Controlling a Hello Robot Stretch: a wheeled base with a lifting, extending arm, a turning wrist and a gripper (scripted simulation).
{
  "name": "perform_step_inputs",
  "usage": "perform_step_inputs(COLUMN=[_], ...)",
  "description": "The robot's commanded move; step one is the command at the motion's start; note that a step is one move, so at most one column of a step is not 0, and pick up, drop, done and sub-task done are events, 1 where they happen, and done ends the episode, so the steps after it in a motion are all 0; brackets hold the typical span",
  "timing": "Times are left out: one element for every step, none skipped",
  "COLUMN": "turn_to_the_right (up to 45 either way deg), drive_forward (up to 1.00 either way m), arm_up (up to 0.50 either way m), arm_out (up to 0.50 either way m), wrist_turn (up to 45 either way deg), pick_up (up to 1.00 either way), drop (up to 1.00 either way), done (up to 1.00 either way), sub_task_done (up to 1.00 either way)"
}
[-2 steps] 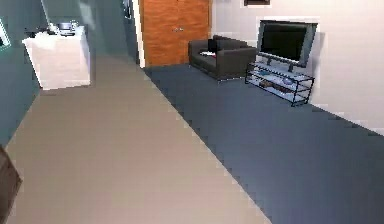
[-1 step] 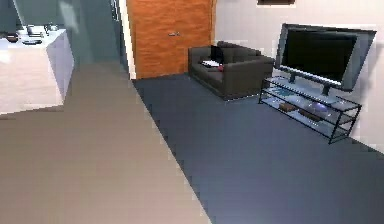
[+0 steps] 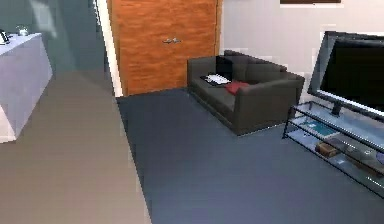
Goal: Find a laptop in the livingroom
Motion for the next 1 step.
perform_step_inputs(turn_to_the_right=[-3.0], drive_forward=[0.0], arm_up=[0.0], arm_out=[0.0], wrist_turn=[0.0], pick_up=[0.0], drop=[0.0], done=[0.0], sub_task_done=[0.0])
